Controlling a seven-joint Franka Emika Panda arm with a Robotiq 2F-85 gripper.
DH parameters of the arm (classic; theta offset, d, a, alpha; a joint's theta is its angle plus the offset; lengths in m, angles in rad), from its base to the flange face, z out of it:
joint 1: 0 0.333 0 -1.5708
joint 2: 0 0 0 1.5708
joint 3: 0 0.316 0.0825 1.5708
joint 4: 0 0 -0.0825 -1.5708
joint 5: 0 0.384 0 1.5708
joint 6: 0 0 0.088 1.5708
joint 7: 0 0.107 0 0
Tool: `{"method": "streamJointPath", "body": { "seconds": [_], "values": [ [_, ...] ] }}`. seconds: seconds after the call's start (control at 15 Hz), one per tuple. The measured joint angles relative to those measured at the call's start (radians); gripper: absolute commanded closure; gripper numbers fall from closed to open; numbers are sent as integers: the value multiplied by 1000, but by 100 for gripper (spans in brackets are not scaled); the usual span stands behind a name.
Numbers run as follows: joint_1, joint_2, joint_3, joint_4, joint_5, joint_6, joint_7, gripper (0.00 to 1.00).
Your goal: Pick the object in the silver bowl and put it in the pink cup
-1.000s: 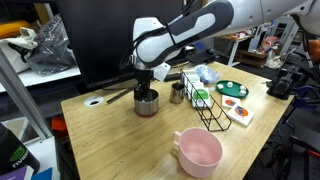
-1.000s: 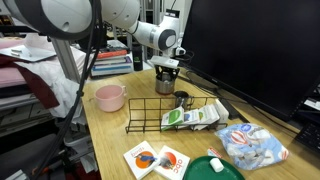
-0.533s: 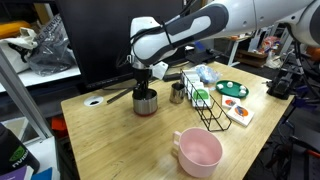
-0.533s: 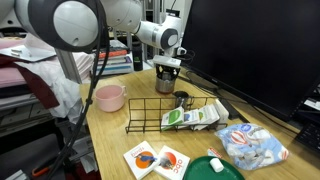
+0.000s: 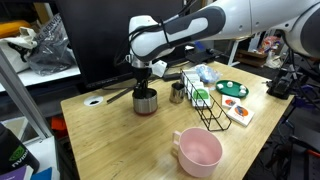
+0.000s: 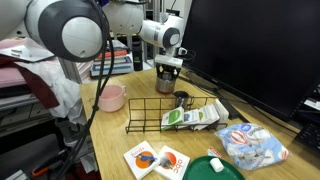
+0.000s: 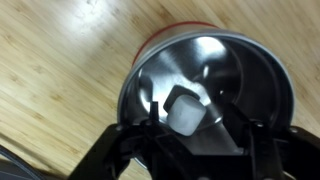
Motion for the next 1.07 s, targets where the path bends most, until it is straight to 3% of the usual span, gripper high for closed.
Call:
{"method": "streamJointPath", "body": {
  "seconds": [0.07,0.4,1.07],
  "values": [
    [0,5,0,11,0,-7,-4,59],
    [0,21,5,34,5,-13,-16,90],
    [-1,33,12,51,11,-21,-16,93]
  ]
}}
